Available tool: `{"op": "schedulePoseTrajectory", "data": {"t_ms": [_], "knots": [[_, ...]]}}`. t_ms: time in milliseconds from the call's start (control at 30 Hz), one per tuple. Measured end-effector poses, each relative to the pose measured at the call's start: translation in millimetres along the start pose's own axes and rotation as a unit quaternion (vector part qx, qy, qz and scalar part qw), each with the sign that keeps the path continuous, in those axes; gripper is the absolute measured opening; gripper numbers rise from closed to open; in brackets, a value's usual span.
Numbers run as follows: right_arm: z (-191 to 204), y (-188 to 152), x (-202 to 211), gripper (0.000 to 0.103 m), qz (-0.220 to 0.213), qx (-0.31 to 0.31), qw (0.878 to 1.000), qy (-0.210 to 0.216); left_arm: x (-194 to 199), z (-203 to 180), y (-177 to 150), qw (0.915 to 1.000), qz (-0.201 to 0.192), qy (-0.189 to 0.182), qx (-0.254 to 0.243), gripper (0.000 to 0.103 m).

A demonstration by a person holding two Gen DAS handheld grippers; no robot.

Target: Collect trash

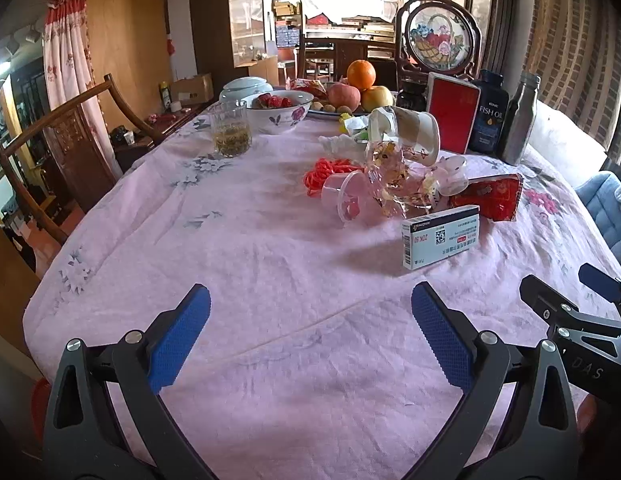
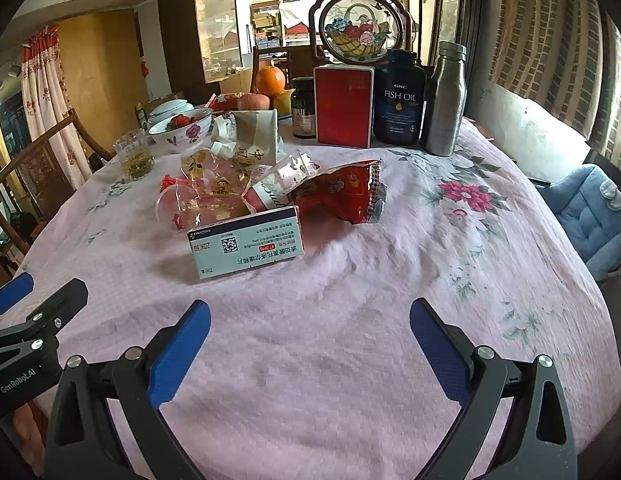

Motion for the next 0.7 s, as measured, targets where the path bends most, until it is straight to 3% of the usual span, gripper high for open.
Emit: {"op": "schedulePoseTrajectory", "data": {"t_ms": [700], "knots": [[3.5,-0.3,0.2,0.098,0.003,0.004,1.000,0.009,1.8,-3.5,-1.0,1.0000,0.002,-0.003,0.000,0.097]]}}
Point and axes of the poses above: each gripper's, at about its wrist camera, not at the fingertips, and x roughly against the way its jaws point, z to its left, y to its top, the point moved 7 cm from there along -x, roughly the way its jaws point, and after that the axes turned 5 degrees about -y, right-handed, at the moved point
